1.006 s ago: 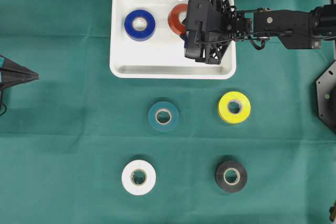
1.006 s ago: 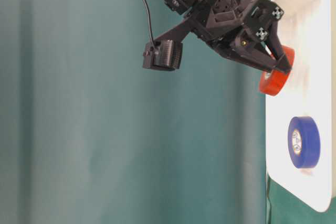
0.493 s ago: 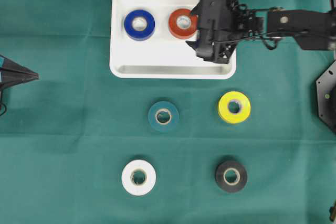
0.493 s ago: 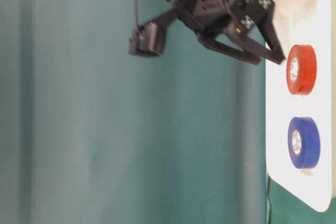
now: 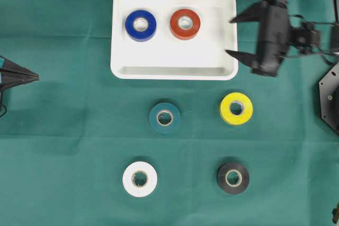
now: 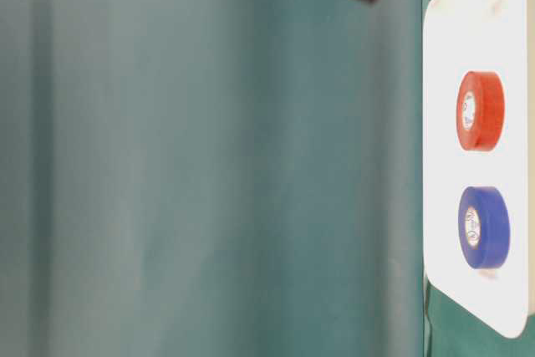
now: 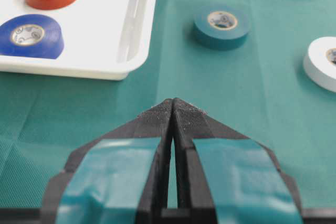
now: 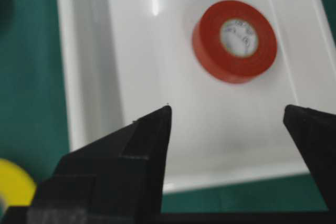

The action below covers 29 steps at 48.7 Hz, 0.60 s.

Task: Put the tape into the white case with the right arm.
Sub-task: 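Release the red tape and retract the right gripper right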

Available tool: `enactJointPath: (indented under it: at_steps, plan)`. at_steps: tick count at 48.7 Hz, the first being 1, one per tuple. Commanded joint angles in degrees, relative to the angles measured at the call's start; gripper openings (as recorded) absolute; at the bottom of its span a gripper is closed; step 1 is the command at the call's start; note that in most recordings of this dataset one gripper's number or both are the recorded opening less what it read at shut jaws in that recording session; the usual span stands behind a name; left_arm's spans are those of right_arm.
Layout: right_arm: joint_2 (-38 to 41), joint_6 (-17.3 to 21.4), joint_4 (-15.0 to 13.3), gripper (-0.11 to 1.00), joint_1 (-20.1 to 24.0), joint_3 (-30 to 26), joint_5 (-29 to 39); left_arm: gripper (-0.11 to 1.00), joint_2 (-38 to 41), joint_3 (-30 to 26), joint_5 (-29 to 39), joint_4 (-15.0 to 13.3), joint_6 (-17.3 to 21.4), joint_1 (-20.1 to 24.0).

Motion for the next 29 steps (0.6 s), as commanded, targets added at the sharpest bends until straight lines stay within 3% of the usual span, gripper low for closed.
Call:
enactJointPath:
  at_steps: [1, 17, 29]
  plan:
    - [-5.7, 0.2, 0.0, 0.61, -0.1, 3.2, -1.7, 0.01, 0.4, -0.7, -0.6, 0.0, 0.0, 0.3]
    - [-25.1, 2.1, 0.3, 0.61, -0.1, 13.5, -0.5, 0.01, 0.4, -0.7, -0.5, 0.0, 0.0, 0.4]
    - [-30.1, 3.0, 0.3, 0.61, -0.1, 15.7, 3.3, 0.01, 0.4, -0.7, -0.5, 0.0, 0.0, 0.6]
